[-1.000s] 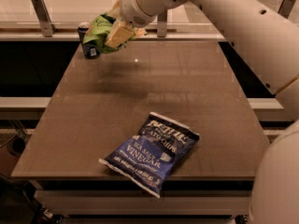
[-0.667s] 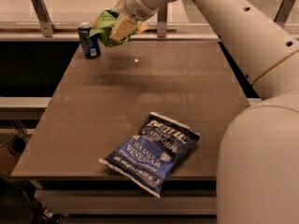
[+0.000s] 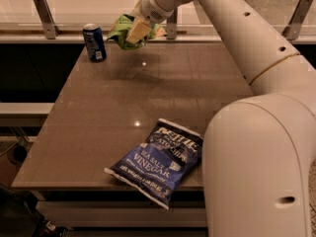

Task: Move green rice chip bag near pepsi can

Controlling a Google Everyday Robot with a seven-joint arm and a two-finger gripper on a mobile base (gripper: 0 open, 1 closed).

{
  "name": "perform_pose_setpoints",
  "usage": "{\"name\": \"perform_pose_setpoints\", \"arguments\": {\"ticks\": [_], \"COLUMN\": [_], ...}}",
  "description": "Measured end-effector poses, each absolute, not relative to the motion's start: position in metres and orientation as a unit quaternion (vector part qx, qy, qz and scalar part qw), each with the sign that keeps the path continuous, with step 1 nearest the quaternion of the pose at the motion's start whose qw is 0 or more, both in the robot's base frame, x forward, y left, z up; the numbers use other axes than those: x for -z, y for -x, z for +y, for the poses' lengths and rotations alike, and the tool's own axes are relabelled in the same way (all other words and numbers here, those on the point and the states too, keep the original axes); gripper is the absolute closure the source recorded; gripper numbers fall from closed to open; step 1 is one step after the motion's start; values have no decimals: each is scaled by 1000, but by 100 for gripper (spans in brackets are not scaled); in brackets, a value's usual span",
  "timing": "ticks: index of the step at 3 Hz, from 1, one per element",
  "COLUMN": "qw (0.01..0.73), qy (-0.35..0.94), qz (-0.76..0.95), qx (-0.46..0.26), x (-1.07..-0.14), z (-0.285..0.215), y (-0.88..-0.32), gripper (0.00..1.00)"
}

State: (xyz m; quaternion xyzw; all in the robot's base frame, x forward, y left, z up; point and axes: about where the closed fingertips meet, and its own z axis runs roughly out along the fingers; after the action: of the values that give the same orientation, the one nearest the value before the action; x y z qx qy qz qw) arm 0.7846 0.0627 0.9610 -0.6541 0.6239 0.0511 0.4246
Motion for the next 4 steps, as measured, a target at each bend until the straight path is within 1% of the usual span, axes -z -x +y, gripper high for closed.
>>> {"name": "perform_pose_setpoints", "arguments": {"ticks": [1, 4], "qw": [422, 417], "qy": [654, 658], "qz": [625, 624], "qx": [-52, -58], "x": [-957, -948], "z": [64, 72], "y": [-786, -787], "gripper": [84, 15]}}
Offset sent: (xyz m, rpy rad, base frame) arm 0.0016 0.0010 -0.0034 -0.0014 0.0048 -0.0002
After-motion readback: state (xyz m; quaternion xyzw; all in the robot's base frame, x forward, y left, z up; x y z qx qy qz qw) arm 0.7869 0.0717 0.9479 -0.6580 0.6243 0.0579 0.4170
